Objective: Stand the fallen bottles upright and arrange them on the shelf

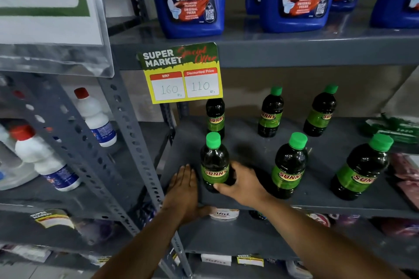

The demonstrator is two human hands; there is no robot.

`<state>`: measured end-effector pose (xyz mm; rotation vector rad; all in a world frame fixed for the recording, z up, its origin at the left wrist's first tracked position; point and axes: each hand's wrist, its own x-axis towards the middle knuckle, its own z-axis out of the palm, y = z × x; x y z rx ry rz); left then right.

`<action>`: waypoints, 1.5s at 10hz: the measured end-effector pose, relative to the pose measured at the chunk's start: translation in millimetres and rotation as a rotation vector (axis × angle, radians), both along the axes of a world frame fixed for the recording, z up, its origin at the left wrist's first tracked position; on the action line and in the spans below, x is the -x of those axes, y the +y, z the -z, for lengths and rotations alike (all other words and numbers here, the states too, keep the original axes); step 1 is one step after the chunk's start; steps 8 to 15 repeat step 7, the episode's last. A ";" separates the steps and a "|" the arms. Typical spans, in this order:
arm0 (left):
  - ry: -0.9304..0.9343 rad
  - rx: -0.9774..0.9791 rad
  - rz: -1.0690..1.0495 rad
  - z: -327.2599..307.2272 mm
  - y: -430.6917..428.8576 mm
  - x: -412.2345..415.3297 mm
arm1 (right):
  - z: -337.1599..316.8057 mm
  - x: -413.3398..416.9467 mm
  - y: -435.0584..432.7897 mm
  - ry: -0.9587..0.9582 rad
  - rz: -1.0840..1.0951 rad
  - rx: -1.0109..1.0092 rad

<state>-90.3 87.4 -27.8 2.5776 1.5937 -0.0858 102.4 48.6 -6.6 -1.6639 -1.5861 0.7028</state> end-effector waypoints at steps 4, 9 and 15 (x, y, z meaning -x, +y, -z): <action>0.033 0.022 -0.019 -0.5 -2.1 -1.6 | 4.6 12.8 -20.3 0.066 -0.036 0.003; -0.051 -0.011 -0.054 -3.9 -7.4 -2.0 | 21.3 -21.0 -114.9 -0.130 0.013 -0.102; -0.051 -0.011 -0.054 -3.9 -7.4 -2.0 | 21.3 -21.0 -114.9 -0.130 0.013 -0.102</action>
